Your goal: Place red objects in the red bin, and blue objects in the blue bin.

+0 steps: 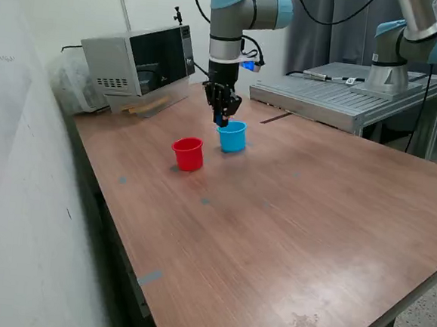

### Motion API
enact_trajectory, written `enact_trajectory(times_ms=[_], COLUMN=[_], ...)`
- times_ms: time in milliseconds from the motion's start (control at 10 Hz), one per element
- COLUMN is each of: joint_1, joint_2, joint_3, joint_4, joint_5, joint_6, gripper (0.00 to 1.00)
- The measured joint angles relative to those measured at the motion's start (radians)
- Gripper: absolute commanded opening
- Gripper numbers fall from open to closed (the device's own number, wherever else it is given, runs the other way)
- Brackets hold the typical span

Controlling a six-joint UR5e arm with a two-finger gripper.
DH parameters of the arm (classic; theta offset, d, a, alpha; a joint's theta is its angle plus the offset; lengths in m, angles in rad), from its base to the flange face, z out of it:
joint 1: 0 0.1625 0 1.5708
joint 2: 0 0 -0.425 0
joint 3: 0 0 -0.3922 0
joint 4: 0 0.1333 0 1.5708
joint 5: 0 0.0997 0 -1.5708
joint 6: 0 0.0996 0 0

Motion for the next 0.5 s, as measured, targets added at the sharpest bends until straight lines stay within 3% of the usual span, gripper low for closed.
enact_trajectory(times_ms=[500], joint_1=[-0.113], joint_2=[-0.045], joint_3=[0.119], joint_4=[-0.003], joint_5=[0.002], joint_6=[-0.058], gripper=[0.0])
